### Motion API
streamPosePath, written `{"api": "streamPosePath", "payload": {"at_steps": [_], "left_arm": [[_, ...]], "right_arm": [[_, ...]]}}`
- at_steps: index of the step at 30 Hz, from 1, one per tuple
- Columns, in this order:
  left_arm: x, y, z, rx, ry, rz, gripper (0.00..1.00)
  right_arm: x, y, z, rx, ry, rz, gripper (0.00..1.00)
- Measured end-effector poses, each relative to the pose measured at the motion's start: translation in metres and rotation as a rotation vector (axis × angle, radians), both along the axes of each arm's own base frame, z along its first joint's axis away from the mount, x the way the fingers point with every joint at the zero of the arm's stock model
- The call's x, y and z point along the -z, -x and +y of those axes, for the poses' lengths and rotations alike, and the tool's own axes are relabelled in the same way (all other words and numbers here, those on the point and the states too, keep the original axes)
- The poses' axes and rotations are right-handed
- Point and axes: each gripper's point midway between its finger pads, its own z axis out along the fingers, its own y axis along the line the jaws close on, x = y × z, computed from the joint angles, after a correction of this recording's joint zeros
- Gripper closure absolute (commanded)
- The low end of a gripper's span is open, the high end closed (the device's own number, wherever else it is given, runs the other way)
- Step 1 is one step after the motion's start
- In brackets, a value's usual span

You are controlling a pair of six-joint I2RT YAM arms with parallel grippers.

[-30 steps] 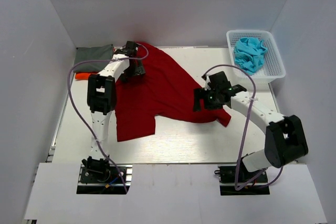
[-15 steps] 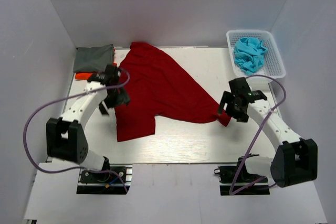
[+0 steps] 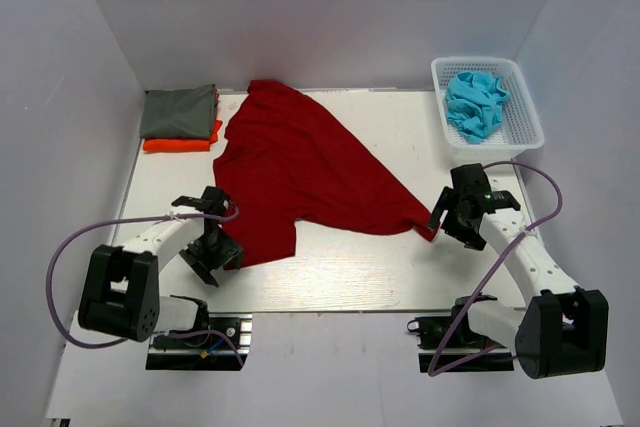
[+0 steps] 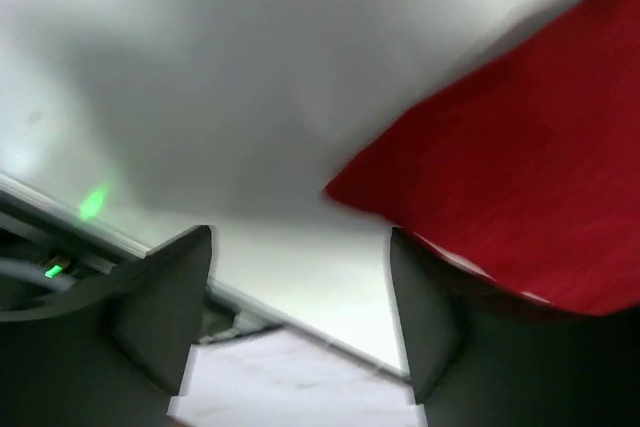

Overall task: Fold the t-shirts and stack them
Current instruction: Flatten out the tshirt

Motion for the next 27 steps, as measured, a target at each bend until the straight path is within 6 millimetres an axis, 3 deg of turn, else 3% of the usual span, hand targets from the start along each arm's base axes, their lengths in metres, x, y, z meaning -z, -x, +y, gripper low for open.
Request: {"api": "streamPosePath", "payload": {"at_steps": [6,8,9,11,14,17,18,19,21,24,27], "left_arm": [[0.009,-0.019,-0.011,0.004,0.041,-0.002,0.54],[0.01,-0.023,-0.015,0.007,0.058,0.002,0.67],[0.01,-0.026,-0.017,0.011,0.066,0.001,0.83],[0.011,-0.032,-0.022,0.018,0.091,-0.012,1.0],[0.011,-0.033,-0.022,0.035,0.093,-0.014,1.0],[0.01,-0.035,-0.021,0.045,0.085,-0.014,1.0],[0.01,-0.036,-0.019,0.049,0.077,-0.018,1.0],[0.009,-0.039,-0.017,0.053,0.06,-0.028,1.0],[0.008,-0.047,-0.011,0.058,0.023,-0.061,1.0],[0.001,-0.067,-0.003,0.067,-0.024,-0.147,1.0],[-0.018,-0.09,-0.001,0.072,-0.043,-0.26,1.0]], "right_arm": [[0.015,-0.002,0.007,-0.033,-0.041,-0.001,0.1],[0.019,-0.005,0.012,-0.057,-0.063,-0.003,0.1],[0.021,-0.007,0.014,-0.065,-0.071,-0.006,0.1],[0.024,-0.013,0.019,-0.091,-0.095,-0.027,0.1],[0.026,-0.023,0.026,-0.122,-0.119,-0.06,0.1],[0.031,-0.035,0.029,-0.148,-0.122,-0.082,0.18],[0.032,-0.038,0.03,-0.157,-0.122,-0.085,0.22],[0.035,-0.04,0.031,-0.165,-0.123,-0.082,0.34],[0.041,-0.043,0.032,-0.181,-0.122,-0.072,0.47],[0.046,-0.045,0.034,-0.193,-0.133,-0.063,1.0],[0.044,-0.048,0.037,-0.194,-0.147,-0.066,1.0]]}}
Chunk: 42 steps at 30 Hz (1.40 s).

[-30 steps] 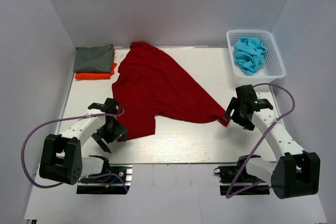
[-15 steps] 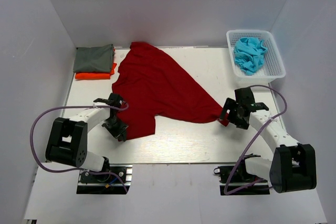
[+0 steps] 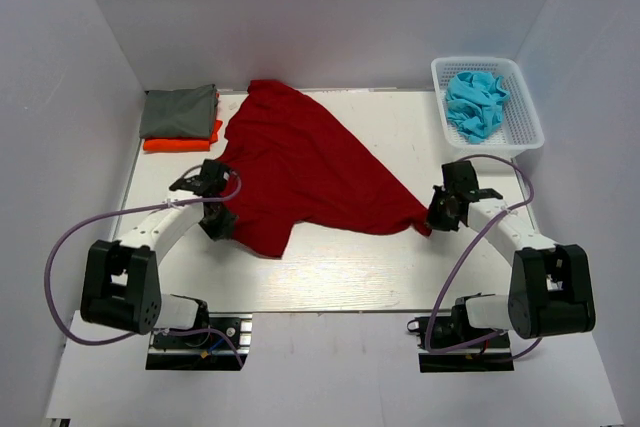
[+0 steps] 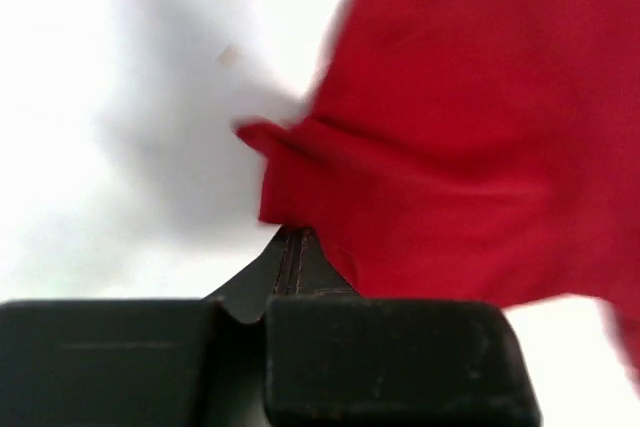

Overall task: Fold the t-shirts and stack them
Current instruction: Flatten out the tshirt

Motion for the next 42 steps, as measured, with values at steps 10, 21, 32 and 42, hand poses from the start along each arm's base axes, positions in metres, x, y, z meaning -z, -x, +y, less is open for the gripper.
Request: {"api": "streamPosePath", "payload": {"at_steps": [10,21,32,42], "left_arm": [[-0.174,-0.105,0.001,0.008,-0.033,-0.575,1.0],[-0.472,-0.076,0.041,-0.062,-0.119,-1.329,1.0],[-0.628,0.021,0.071,-0.1,-0.189,-1.771,1.0],[-0.644,0.1,0.074,-0.053,-0.135,-1.949,1.0]], "right_arm": [[-0.129,-0.047,-0.002,0.02,-0.003,-0.337,1.0],[-0.378,-0.07,-0.019,0.044,0.045,-0.941,1.0],[-0.514,0.005,-0.05,0.048,0.204,-1.326,1.0],[-0.554,0.087,-0.057,0.029,0.201,-1.52,1.0]]}}
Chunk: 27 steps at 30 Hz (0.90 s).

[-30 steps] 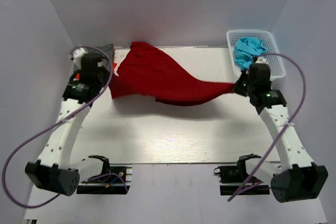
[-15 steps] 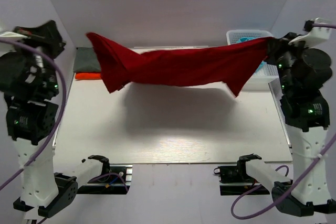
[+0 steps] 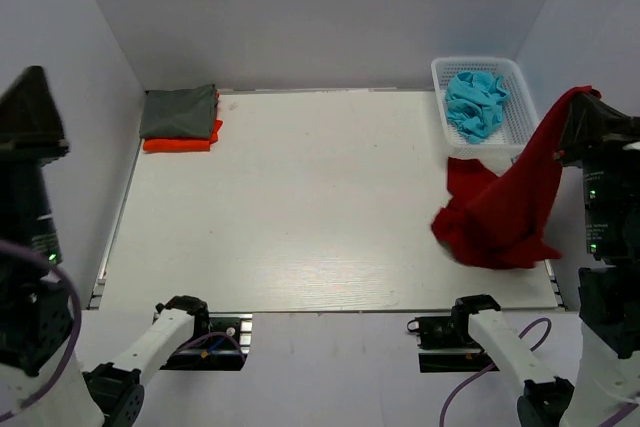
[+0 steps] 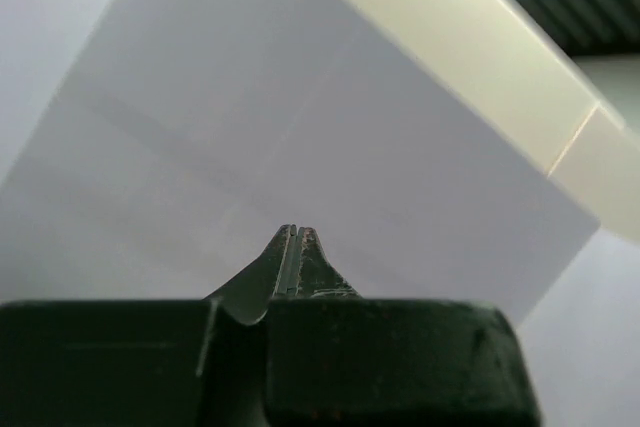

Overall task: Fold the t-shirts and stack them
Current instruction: Flatten out the tshirt

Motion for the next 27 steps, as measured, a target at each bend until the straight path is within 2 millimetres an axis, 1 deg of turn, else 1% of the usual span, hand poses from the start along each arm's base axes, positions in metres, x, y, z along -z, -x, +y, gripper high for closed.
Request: {"api": "streamPosePath", "payload": {"at_steps": [2,4,5,7,8,9,10,11,12,13,14,15,16,17,19,21,24,25,27], "left_arm": [[0.018,-0.022,-0.012,0.042,-0.01,0.063,1.0],[0.047,-0.062,-0.028,0.09,-0.028,0.178,1.0],[0.063,-0.085,-0.038,0.113,-0.04,0.244,1.0],[0.104,-0.138,-0.058,0.157,-0.068,0.396,1.0],[0.127,-0.161,-0.066,0.175,-0.079,0.475,1.0],[0.152,-0.182,-0.072,0.182,-0.089,0.55,1.0],[0.182,-0.2,-0.078,0.191,-0.099,0.635,1.0],[0.215,-0.213,-0.082,0.194,-0.108,0.727,1.0],[0.241,-0.219,-0.083,0.194,-0.115,0.801,1.0],[0.269,-0.221,-0.082,0.185,-0.121,0.877,1.0],[0.285,-0.219,-0.081,0.177,-0.123,0.923,1.0],[0.295,-0.215,-0.076,0.157,-0.123,0.953,1.0],[0.297,-0.21,-0.072,0.141,-0.121,0.963,1.0],[0.293,-0.206,-0.069,0.128,-0.117,0.955,1.0],[0.28,-0.195,-0.063,0.107,-0.106,0.912,1.0],[0.269,-0.185,-0.059,0.103,-0.097,0.874,1.0],[0.263,-0.184,-0.062,0.119,-0.095,0.853,1.0],[0.265,-0.187,-0.065,0.131,-0.097,0.858,0.96],[0.275,-0.199,-0.072,0.157,-0.107,0.887,0.82]], "right_arm": [[0.006,-0.01,0.003,-0.008,0.001,0.032,1.0],[0.016,-0.029,0.012,-0.04,0.008,0.082,1.0],[0.023,-0.043,0.021,-0.076,0.021,0.119,1.0],[0.039,-0.07,0.042,-0.169,0.05,0.19,1.0],[0.047,-0.084,0.053,-0.218,0.06,0.227,1.0],[0.056,-0.098,0.068,-0.287,0.07,0.266,1.0],[0.061,-0.107,0.081,-0.355,0.074,0.291,1.0],[0.068,-0.118,0.096,-0.429,0.073,0.322,1.0],[0.074,-0.128,0.11,-0.502,0.069,0.348,1.0],[0.081,-0.136,0.132,-0.628,0.06,0.376,1.0],[0.082,-0.138,0.142,-0.685,0.051,0.383,1.0],[0.082,-0.141,0.154,-0.755,0.038,0.392,1.0],[0.077,-0.143,0.167,-0.829,0.025,0.387,1.0],[0.069,-0.143,0.178,-0.895,0.012,0.367,1.0],[0.048,-0.141,0.197,-1.004,0.003,0.308,1.0],[0.024,-0.131,0.211,-1.089,0.002,0.239,1.0],[-0.005,-0.117,0.22,-1.144,0.007,0.147,1.0],[-0.009,-0.115,0.221,-1.143,0.004,0.13,1.0],[-0.013,-0.118,0.219,-1.117,-0.01,0.115,1.0]]}}
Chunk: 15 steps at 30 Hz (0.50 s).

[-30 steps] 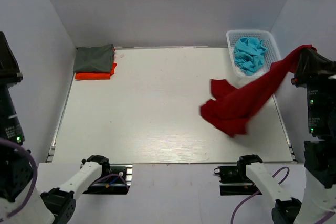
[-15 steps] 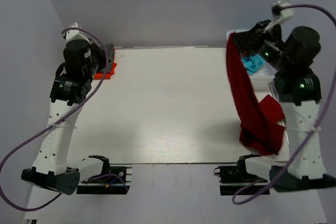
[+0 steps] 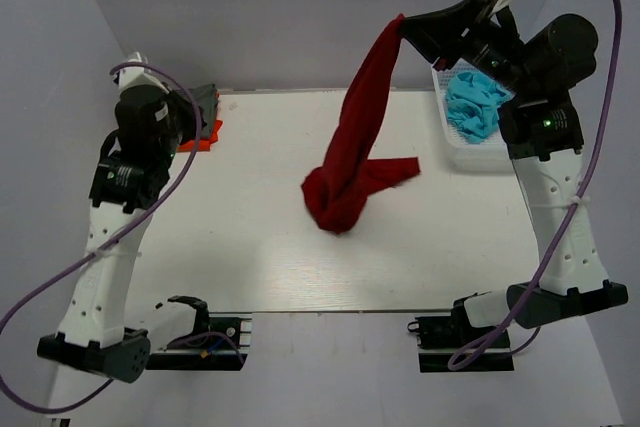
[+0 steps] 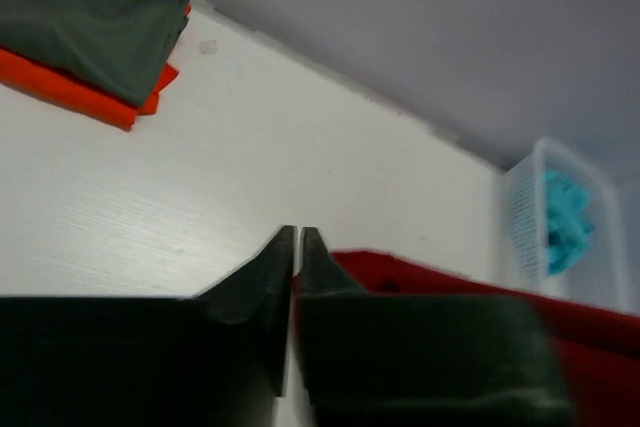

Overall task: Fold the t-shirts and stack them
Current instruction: Flatten out the tshirt

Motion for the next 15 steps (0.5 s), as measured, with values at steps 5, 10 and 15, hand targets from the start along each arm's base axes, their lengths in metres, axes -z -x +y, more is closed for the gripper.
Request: {"api": "streamPosePath", "payload": {"at_steps": [5,10,15], "left_arm": [[0.065,-0.035,-0.022,0.077,-0.031,0.181,0.19],[0.152,-0.046,-0.047,0.193,-0.034,0.41,0.0],[0.239,-0.026,-0.068,0.304,0.0,0.655,0.0]], "right_arm": [[0.068,-0.046,-0.011,0.171,-0.002,0.182,1.0],[0.222,-0.104,-0.033,0.426,0.102,0.517,1.0],[0.365,-0.107,-0.067,0.637,0.27,0.807,1.0]]}}
